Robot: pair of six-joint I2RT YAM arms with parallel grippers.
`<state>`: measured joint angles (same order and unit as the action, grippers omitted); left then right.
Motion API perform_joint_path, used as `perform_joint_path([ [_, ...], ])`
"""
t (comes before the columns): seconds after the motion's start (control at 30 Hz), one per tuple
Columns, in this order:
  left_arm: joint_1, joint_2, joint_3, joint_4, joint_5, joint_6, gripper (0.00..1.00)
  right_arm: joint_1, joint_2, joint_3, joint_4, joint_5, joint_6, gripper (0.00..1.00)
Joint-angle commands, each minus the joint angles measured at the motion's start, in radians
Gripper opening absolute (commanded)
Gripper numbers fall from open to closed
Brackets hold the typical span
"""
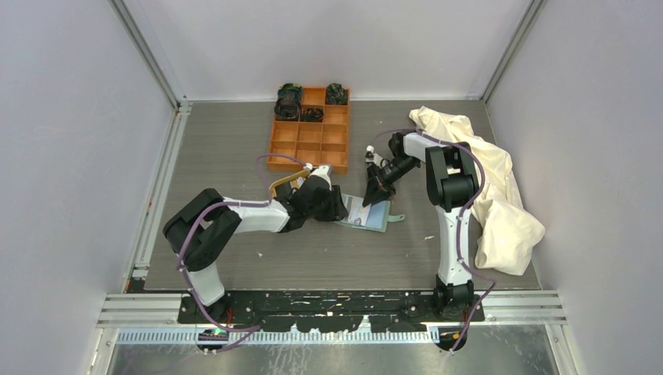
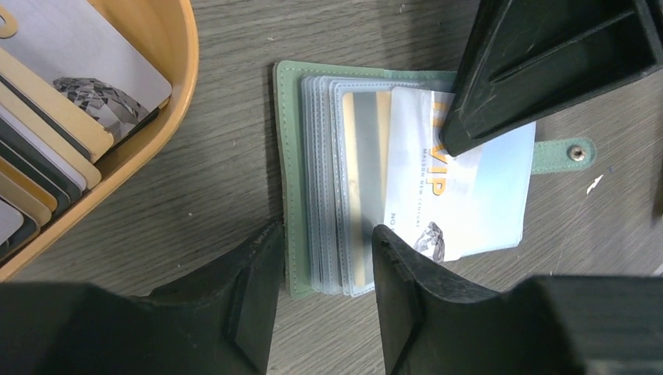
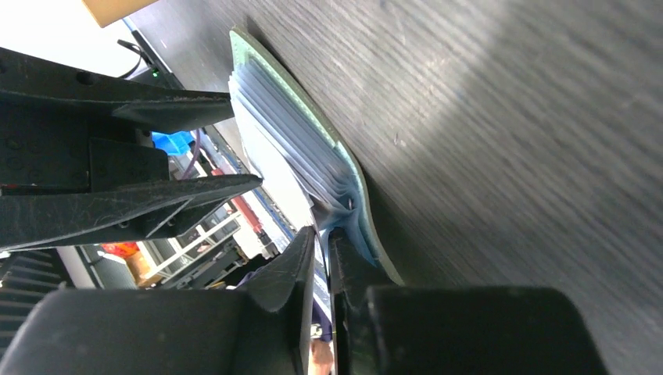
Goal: Put the credit cards into the card holder
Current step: Insert the credit card into the card holder.
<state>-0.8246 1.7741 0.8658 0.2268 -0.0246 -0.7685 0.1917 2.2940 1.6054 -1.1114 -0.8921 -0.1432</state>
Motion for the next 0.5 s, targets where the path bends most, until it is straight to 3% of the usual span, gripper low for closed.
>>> perform_joint_path([
  [0.0, -0.01, -0.053, -0.023, -0.075, -0.014, 0.05, 0.48, 0.016, 0.014, 0.031, 0.045, 0.07, -0.035, 0.19],
  [0.27, -0.01, -0.237, -0.066, -0.087, -0.037, 0.121, 0.53, 0.017, -0.062, 0.062, 0.015, 0.098, -0.078, 0.38],
  [0.47, -0.009, -0.345, -0.111, -0.053, -0.041, 0.196, 0.55, 0.018, -0.118, 0.076, 0.022, 0.146, -0.101, 0.46],
])
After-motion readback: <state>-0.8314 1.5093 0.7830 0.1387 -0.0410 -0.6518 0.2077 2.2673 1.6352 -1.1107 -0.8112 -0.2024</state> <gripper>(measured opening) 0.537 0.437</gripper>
